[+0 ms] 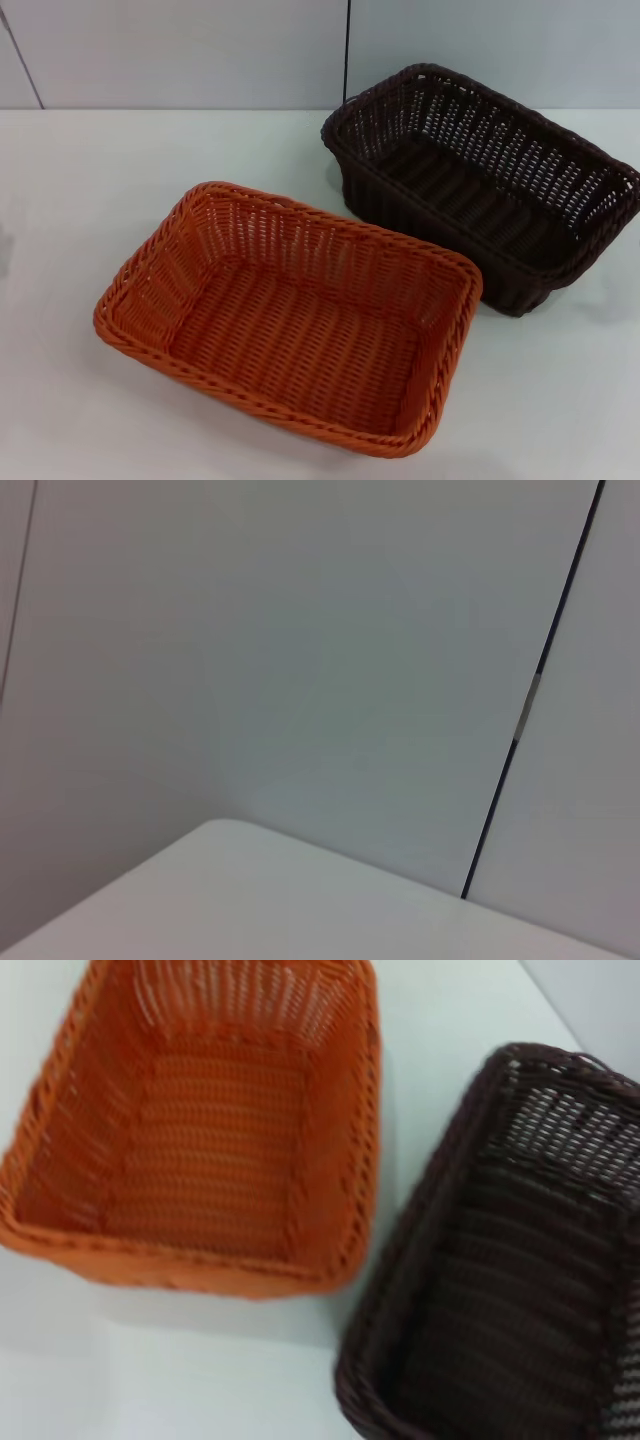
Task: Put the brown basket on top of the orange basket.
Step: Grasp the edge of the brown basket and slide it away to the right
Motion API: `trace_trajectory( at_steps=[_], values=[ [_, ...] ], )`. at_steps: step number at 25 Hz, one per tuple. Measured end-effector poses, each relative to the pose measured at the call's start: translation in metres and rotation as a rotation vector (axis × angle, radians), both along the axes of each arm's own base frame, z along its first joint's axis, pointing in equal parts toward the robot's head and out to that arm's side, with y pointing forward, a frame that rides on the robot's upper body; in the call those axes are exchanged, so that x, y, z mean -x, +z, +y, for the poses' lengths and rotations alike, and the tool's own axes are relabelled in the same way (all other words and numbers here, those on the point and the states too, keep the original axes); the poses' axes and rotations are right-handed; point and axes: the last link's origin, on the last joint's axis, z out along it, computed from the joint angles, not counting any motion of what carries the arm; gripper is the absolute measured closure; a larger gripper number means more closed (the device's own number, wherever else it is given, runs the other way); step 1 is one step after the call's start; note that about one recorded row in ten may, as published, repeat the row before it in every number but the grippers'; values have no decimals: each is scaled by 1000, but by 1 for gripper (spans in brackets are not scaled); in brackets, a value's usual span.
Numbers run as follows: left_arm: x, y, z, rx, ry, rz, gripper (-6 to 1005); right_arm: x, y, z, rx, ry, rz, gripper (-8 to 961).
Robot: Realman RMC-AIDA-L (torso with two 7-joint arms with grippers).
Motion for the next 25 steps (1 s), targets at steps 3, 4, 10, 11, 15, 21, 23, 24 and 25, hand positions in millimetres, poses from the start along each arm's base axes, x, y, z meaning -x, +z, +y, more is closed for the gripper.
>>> trace_trajectory(
  at_steps=[3,4,10,11,15,21,23,24,25],
  values=[
    [1,-4,-4,-3,13,-10,235,-9,8,1,11,83,-58,184],
    [1,-4,-4,-3,13,-10,235,-9,8,1,11,83,-58,184],
    [2,-6,-5,-1,17,-12,235,-22,2,0,63,183,-159,186],
    [2,-6,-5,-2,17,-13,235,-22,2,0,63,183,-159,187],
    [2,-6,-6,-3,18,-16,235,-27,0,6,36,213,-220,189],
    [3,-6,-7,-7,25,-20,235,-24,-9,17,7,264,-290,194],
    [3,-6,-8,-8,27,-21,235,-27,-20,22,14,281,-334,195],
    [3,-6,-8,-8,27,-21,235,-27,-20,22,14,281,-334,196],
    [4,-7,-8,-8,27,-21,235,-29,-27,25,14,301,-361,196]
  ],
)
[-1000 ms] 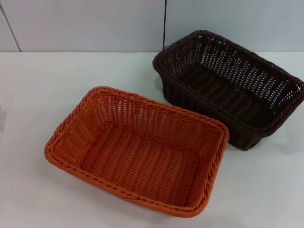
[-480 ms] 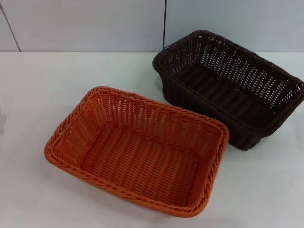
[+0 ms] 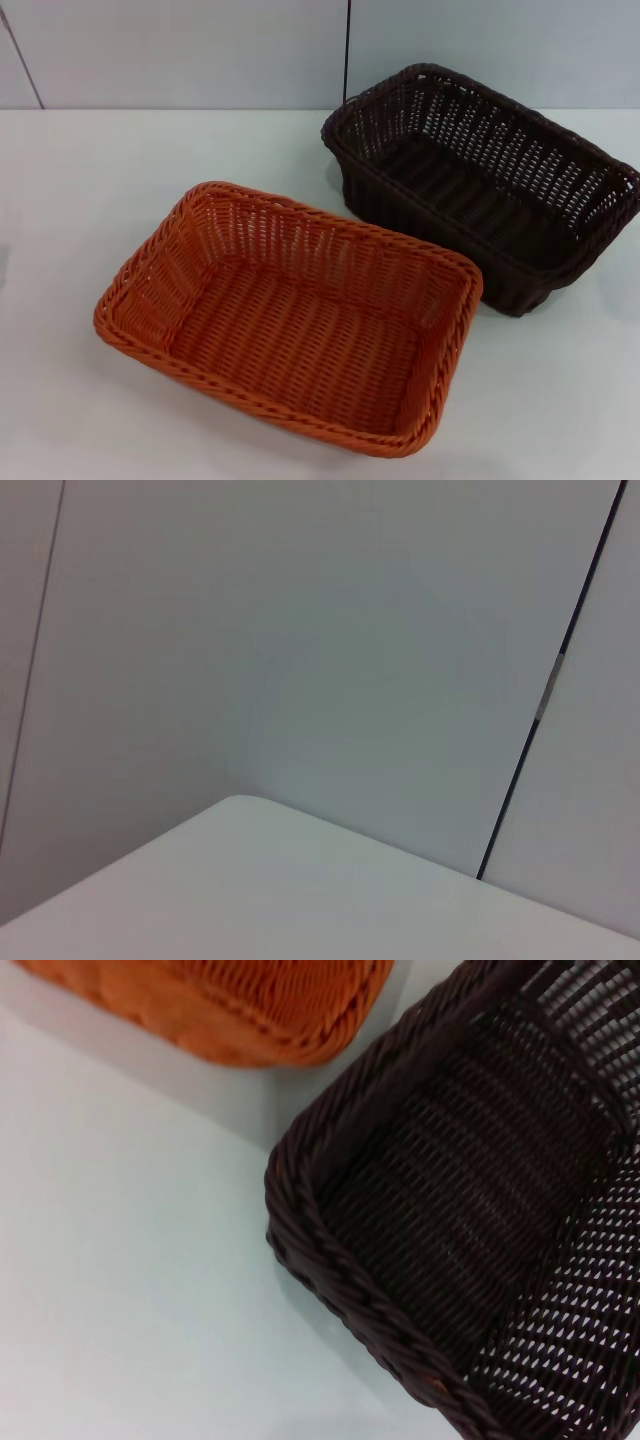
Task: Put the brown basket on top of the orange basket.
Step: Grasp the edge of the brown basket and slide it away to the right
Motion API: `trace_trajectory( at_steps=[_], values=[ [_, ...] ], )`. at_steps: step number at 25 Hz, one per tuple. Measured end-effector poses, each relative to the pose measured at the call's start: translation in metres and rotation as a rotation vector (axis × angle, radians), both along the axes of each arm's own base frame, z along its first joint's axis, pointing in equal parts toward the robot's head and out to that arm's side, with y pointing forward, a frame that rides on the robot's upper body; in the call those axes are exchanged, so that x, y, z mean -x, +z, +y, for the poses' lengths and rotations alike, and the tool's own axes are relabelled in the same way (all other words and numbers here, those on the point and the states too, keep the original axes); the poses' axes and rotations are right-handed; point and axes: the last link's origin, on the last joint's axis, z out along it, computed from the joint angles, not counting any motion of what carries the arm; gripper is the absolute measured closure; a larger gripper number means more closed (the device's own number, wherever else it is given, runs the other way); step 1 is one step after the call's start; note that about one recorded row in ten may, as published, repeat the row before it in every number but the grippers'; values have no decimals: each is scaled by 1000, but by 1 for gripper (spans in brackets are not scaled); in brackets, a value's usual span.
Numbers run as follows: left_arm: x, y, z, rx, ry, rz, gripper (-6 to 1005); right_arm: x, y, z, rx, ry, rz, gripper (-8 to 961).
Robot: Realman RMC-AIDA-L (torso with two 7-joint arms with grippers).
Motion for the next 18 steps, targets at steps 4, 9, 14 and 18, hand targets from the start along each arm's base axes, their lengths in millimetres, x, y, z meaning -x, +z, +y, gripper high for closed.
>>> trace_trajectory(
  at_steps=[4,9,14,18],
  values=[
    [2,0,-1,3,6,1,235,-2,-6,3,-2,26,-19,199],
    [2,0,-1,1,7,-1,235,2,-12,6,4,56,-24,203],
    [2,0,-1,0,7,-1,235,4,-22,10,12,96,-37,206],
    [1,0,0,0,6,-2,234,0,-33,15,31,90,-40,209]
  ],
)
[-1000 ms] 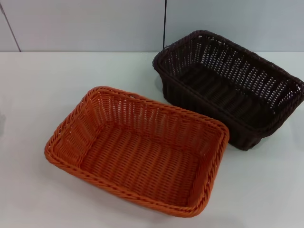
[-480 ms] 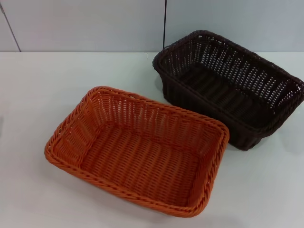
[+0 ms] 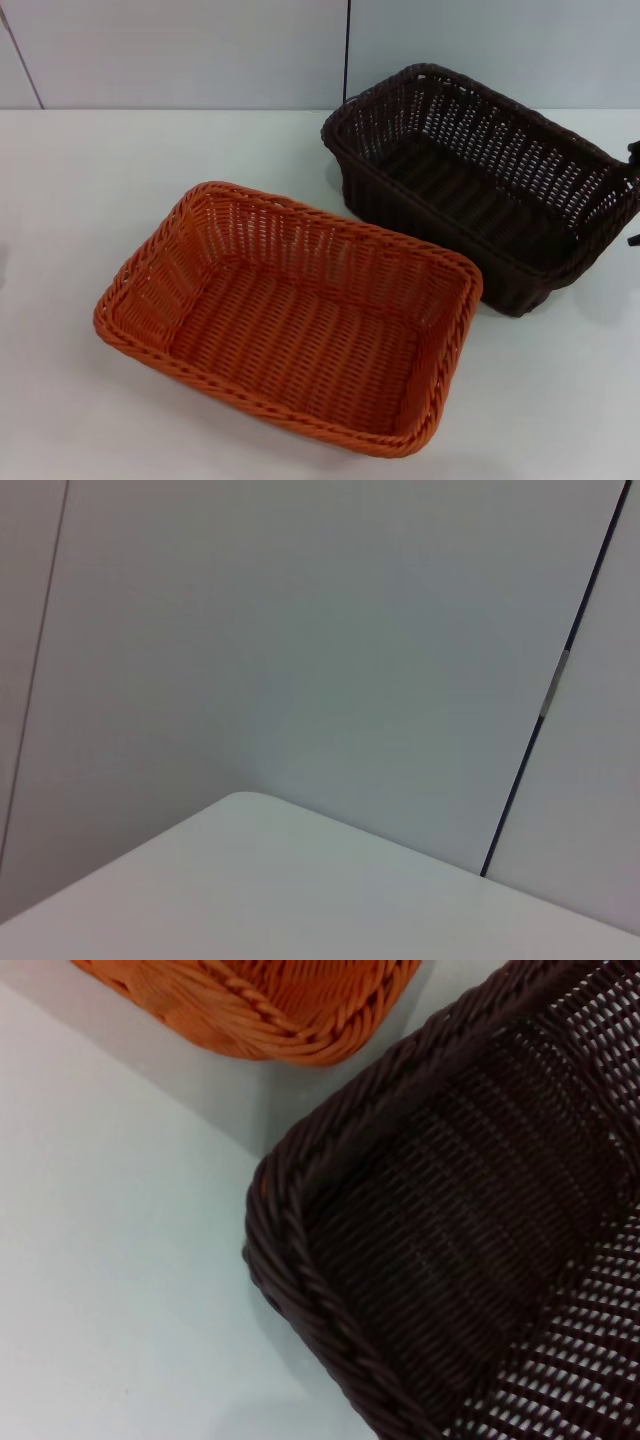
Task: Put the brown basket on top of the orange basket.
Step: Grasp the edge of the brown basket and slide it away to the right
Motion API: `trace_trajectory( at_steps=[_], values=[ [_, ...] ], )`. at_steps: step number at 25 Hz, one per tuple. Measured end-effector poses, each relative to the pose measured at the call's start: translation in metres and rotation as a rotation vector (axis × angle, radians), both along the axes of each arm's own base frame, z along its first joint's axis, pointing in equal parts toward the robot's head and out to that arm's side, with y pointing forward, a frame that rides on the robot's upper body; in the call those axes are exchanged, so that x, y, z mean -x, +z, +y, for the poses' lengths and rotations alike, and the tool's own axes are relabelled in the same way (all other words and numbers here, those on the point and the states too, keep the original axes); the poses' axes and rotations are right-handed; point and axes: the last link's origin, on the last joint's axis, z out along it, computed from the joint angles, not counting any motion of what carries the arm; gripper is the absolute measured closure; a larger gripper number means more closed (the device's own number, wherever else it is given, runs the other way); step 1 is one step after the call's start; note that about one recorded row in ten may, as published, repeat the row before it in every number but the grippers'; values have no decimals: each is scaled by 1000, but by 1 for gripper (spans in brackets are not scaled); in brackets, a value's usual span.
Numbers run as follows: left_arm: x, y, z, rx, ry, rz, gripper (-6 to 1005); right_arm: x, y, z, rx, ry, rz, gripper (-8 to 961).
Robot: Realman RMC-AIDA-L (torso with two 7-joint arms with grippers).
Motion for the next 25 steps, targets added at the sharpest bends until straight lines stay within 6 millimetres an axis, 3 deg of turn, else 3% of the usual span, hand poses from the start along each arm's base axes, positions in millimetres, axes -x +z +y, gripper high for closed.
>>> trace_trajectory(
  at_steps=[25],
  values=[
    [-4,2,3,-10,-20,7,234,-17,-42,16,62,-15,-18,227]
  ],
)
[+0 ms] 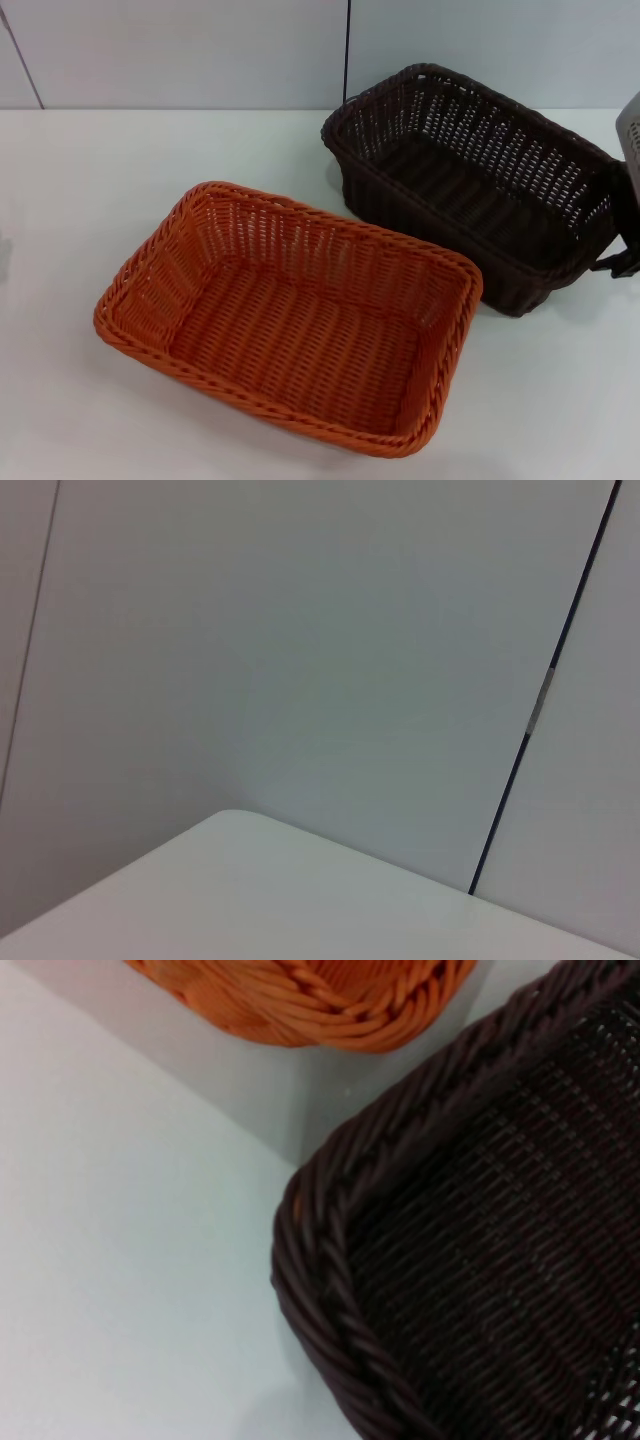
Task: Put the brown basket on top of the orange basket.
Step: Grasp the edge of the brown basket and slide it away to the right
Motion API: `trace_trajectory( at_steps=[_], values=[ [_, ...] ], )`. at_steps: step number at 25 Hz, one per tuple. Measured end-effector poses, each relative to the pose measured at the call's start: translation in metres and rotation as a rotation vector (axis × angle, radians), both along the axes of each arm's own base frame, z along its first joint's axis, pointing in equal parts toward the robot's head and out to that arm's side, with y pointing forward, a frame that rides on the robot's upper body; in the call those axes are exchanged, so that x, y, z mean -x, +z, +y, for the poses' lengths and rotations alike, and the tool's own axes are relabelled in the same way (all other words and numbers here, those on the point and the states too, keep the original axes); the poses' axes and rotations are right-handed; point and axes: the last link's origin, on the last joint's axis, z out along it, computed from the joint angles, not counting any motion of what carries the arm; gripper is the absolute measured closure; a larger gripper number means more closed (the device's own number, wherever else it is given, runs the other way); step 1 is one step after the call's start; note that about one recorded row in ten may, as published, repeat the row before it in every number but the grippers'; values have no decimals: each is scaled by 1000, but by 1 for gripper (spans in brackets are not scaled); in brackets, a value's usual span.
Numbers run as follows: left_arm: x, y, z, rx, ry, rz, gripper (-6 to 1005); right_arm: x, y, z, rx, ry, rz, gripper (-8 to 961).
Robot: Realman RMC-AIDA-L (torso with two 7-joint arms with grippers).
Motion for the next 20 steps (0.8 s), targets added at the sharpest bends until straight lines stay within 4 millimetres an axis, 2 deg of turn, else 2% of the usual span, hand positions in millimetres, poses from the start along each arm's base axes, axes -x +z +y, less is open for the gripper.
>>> trace_trajectory(
  at_steps=[10,12,20],
  values=[
    [-4,8,-1,-51,-40,16,235,-10,-10,-1,9,-30,-3,234],
    [-8,17,-4,-105,-80,34,235,-12,-12,-1,9,-34,-2,235],
    [-11,20,-5,-127,-101,45,235,-16,-15,0,-5,-36,-3,241]
  ],
)
